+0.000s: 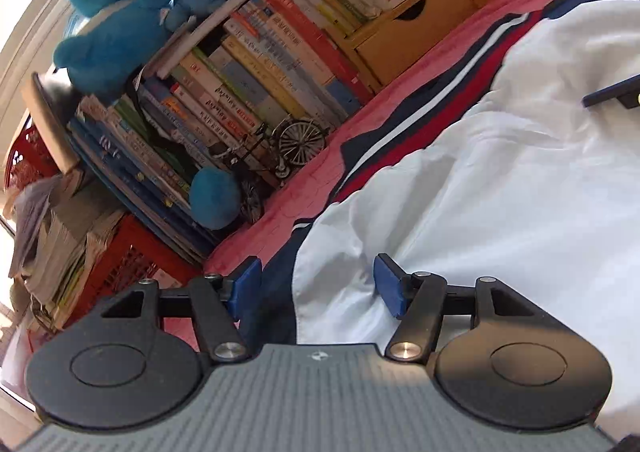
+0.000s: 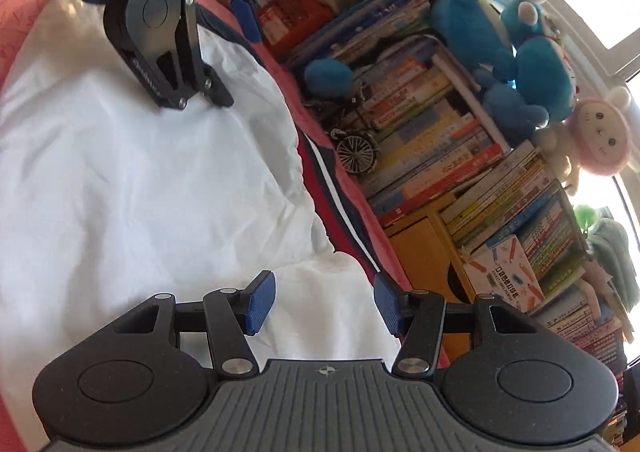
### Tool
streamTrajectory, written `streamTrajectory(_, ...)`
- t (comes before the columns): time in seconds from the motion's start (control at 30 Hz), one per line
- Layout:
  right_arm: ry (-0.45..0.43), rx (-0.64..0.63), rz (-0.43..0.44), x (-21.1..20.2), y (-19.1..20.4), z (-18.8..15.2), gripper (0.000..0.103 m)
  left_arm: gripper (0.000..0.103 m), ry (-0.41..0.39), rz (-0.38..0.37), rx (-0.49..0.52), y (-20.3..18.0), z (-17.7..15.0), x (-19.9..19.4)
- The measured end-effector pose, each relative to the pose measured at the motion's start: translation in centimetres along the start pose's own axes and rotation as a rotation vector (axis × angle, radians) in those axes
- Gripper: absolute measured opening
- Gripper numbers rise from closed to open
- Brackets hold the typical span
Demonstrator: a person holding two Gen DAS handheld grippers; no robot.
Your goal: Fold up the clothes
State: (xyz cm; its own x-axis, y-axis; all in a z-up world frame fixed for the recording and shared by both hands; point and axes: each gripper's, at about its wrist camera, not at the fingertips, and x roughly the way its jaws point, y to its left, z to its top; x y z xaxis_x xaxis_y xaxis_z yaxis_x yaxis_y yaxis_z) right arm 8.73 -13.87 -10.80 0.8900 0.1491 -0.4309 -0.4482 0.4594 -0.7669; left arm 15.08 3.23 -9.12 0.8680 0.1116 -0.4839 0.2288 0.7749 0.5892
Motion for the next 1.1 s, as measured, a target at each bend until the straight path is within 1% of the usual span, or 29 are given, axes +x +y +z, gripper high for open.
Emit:
streamTrajectory(0.03, 0.030, -0.002, -0.022, 1.1, -0.7, -0.9, 0.054, 0.063, 0.026, 0.015, -0.043, 0.9, -0.4, 0.9)
streamTrajectory(0.07, 0.067, 0.024, -0.040, 2.0, -1.7, -2.3, 0.054, 0.064, 0.048, 0.035, -0.080, 1.8, -1.0, 1.6)
streamTrajectory(0.1, 0.103, 0.056, -0.057, 2.8, -2.9, -3.6, 0.054, 0.070, 0.061, 0.031, -0.129, 2.8, -1.5, 2.0)
streamTrajectory(0.17, 0.171, 0.174, -0.087, 3.8, -5.6, -6.4, 0.057, 0.072, 0.083, -0.005, -0.228, 4.7, -2.3, 2.3)
streamTrajectory(0.2, 0.202, 0.254, -0.093, 3.8, -7.1, -7.6, 0.064, 0.072, 0.100, 0.000, -0.255, 5.2, -2.3, 2.4)
streamTrajectory(0.23, 0.233, 0.334, -0.100, 3.9, -8.5, -8.8, 0.064, 0.072, 0.112, 0.003, -0.283, 5.7, -2.2, 2.1)
streamTrajectory(0.27, 0.257, 0.408, -0.102, 3.8, -9.7, -9.8, 0.064, 0.069, 0.119, -0.003, -0.316, 6.2, -2.0, 1.5)
streamTrajectory(0.3, 0.258, 0.459, -0.099, 3.1, -10.4, -10.3, 0.064, 0.064, 0.126, -0.009, -0.350, 6.7, -1.8, 0.9)
streamTrajectory(0.33, 0.260, 0.516, -0.125, 2.2, -10.8, -10.2, 0.063, 0.064, 0.117, -0.019, -0.388, 7.2, -1.6, 0.0)
streamTrajectory(0.37, 0.258, 0.576, -0.155, 1.1, -11.2, -10.0, 0.063, 0.064, 0.087, -0.041, -0.430, 7.7, -1.5, -1.3)
streamTrajectory(0.4, 0.237, 0.651, -0.191, -0.9, -11.2, -9.4, 0.063, 0.064, 0.057, -0.070, -0.467, 8.0, -1.3, -2.5)
streamTrajectory(0.43, 0.205, 0.732, -0.207, -2.8, -11.0, -8.8, 0.063, 0.064, 0.030, -0.112, -0.498, 8.1, -1.2, -3.9)
streamTrajectory(0.47, 0.172, 0.831, -0.203, -5.0, -10.5, -7.9, 0.063, 0.064, 0.003, -0.161, -0.526, 8.1, -0.9, -5.3)
streamTrajectory(0.5, 0.139, 0.920, -0.172, -6.9, -9.6, -6.7, 0.063, 0.064, -0.012, -0.231, -0.552, 7.9, -0.7, -6.4)
streamTrajectory(0.57, 0.064, 1.063, -0.102, -10.5, -6.3, -4.1, 0.063, 0.064, -0.024, -0.402, -0.598, 7.2, -0.2, -8.3)
streamTrajectory(0.6, 0.050, 1.081, -0.075, -11.6, -4.7, -3.0, 0.062, 0.064, -0.012, -0.486, -0.616, 6.8, 0.1, -8.9)
streamTrajectory(0.63, 0.036, 1.099, -0.048, -12.6, -3.1, -1.9, 0.059, 0.064, 0.028, -0.564, -0.628, 6.1, 0.5, -9.2)
streamTrajectory(0.67, 0.022, 1.116, -0.021, -13.6, -1.5, -0.8, 0.056, 0.064, 0.080, -0.619, -0.631, 5.4, 0.9, -9.1)
streamTrajectory(0.7, 0.013, 1.130, 0.009, -14.4, 0.0, 0.3, 0.052, 0.064, 0.132, -0.649, -0.631, 4.8, 1.2, -8.9)
streamTrajectory(0.77, 0.040, 1.120, 0.072, -14.4, 2.5, 2.2, 0.047, 0.062, 0.237, -0.691, -0.630, 3.8, 2.0, -8.4)
streamTrajectory(0.8, 0.061, 1.117, 0.068, -13.8, 3.1, 2.6, 0.043, 0.062, 0.287, -0.712, -0.629, 3.5, 2.3, -8.1)
streamTrajectory(0.83, 0.081, 1.113, 0.064, -13.3, 3.7, 3.1, 0.040, 0.061, 0.314, -0.732, -0.632, 3.2, 2.5, -8.1)
streamTrajectory(0.9, 0.122, 1.106, 0.056, -12.1, 4.9, 4.0, 0.039, 0.062, 0.328, -0.751, -0.617, 2.3, 3.1, -8.5)
streamTrajectory(0.97, 0.162, 1.100, 0.047, -11.1, 6.1, 4.9, 0.037, 0.061, 0.339, -0.749, -0.576, 1.0, 3.4, -8.9)
streamTrajectory(1.03, 0.185, 1.111, 0.032, -10.3, 6.7, 4.9, 0.037, 0.054, 0.361, -0.739, -0.531, -0.4, 3.6, -8.7)
streamTrajectory(1.07, 0.188, 1.116, 0.027, -10.2, 6.9, 4.9, 0.037, 0.044, 0.377, -0.731, -0.511, -1.1, 3.7, -8.4)
streamTrajectory(1.1, 0.190, 1.121, 0.021, -10.1, 7.2, 4.9, 0.037, 0.038, 0.393, -0.722, -0.489, -1.9, 3.8, -7.9)
